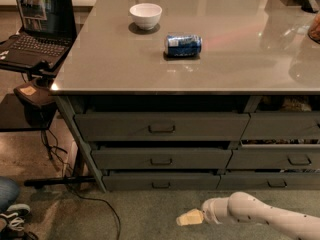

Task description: Open bottom drawer

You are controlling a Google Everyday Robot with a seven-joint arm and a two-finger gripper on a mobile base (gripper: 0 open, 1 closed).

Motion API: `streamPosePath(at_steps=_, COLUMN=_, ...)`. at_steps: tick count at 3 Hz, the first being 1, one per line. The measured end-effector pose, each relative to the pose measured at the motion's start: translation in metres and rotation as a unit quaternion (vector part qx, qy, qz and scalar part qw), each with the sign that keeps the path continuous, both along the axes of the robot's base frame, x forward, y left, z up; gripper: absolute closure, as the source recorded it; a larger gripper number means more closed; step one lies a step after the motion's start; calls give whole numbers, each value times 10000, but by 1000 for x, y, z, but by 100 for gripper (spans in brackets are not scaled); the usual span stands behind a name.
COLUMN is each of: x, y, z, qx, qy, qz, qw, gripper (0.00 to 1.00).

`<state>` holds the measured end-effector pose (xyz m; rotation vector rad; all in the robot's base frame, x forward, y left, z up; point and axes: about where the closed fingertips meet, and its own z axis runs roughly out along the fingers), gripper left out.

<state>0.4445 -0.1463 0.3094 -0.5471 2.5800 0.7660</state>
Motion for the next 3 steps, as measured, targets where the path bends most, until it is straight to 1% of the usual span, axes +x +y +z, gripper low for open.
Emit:
streamPosePath(at_steps=1, x=41, y=29, z=11, qx=295, qy=-399, qz=833, qw=9953, gripper=0)
streamPosePath(at_steps=2, x=62, y=13, z=21, qx=191, qy=-626, qz=1133, qw=9914, gripper=0)
streamPosePath(at_steps=3, x=60, y=18, z=7, qx=116, qy=-703, qz=1076, qw=9916, gripper=0)
